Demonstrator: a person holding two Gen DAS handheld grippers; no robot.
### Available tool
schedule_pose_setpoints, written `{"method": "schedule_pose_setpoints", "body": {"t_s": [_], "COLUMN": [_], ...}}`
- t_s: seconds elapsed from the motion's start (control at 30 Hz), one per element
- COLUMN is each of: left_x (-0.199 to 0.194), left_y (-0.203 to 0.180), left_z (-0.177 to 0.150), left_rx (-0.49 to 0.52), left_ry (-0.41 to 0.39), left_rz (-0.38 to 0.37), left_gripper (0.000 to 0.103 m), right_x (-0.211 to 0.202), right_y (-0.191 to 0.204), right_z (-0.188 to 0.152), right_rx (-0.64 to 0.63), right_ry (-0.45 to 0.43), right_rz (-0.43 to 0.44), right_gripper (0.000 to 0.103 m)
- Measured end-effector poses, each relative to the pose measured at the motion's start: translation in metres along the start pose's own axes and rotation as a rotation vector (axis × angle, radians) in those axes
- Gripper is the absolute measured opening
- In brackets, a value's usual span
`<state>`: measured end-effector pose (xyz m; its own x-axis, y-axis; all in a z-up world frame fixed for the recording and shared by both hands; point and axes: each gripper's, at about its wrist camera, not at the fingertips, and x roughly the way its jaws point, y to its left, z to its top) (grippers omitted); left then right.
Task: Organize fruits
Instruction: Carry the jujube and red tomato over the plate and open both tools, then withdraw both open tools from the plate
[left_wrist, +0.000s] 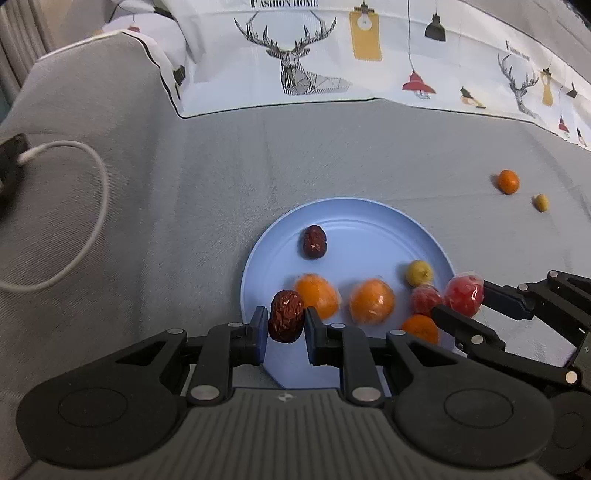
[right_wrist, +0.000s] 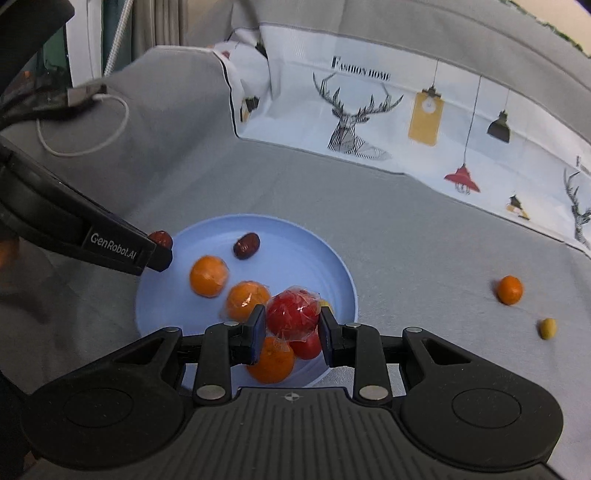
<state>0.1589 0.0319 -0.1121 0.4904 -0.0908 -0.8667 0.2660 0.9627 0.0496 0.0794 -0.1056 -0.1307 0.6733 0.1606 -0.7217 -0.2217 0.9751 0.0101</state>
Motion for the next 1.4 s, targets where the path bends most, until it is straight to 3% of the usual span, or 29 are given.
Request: {"method": "schedule_pose_setpoints", "body": {"t_s": [0.07,0.1,0.13,0.17,0.2,0.27,0.43,0.57,0.67,1.0,1.4], "left_x": [0.008,0.009,0.008,0.006,0.002,-0.012,-0.039,-0.067,-0.086,-0.149,-0.2], "left_y": [0.002,0.003,0.005,0.006,0.007,0.011,0.013,0.01,0.011,-0.002,-0.018], "left_z": [0.005,0.007,0.009,0.011,0.012,0.009,-0.008,-0.037,-0.058,-0.104,-0.133], "left_rx": [-0.002,-0.009,-0.016,-0.025,-0.043,-0.077,-0.047,-0.017,-0.038,-0.073,-0.059], "left_ry": [0.0,-0.013,-0.027,-0.041,-0.063,-0.135,-0.106,-0.082,-0.056,-0.108,-0.223], "left_rz": [-0.004,-0.008,-0.012,-0.008,0.009,0.031,0.031,0.081,0.073,0.073,0.107], "left_gripper": [0.024,0.033,0.046,0.082,0.103,0.103,0.103,0.103,0.103,0.103,0.103], "right_x": [0.009,0.013,0.017,0.019,0.021,0.019,-0.007,-0.038,-0.066,-0.15,-0.211], "right_y": [-0.003,-0.003,-0.004,-0.004,-0.003,-0.002,0.0,0.003,0.01,0.031,0.042], "right_z": [0.003,0.005,0.007,0.009,0.012,0.015,0.009,-0.007,-0.019,-0.037,-0.054], "right_rx": [0.002,0.002,0.001,-0.004,-0.017,-0.031,0.011,0.101,0.145,0.119,0.083], "right_ry": [0.011,0.012,0.011,0.013,0.016,0.007,0.033,0.105,0.11,-0.049,-0.169], "right_rz": [0.001,-0.002,-0.007,-0.013,-0.013,-0.027,-0.02,0.02,0.026,-0.057,-0.092], "right_gripper": [0.031,0.032,0.033,0.04,0.048,0.085,0.097,0.1,0.101,0.102,0.102]}}
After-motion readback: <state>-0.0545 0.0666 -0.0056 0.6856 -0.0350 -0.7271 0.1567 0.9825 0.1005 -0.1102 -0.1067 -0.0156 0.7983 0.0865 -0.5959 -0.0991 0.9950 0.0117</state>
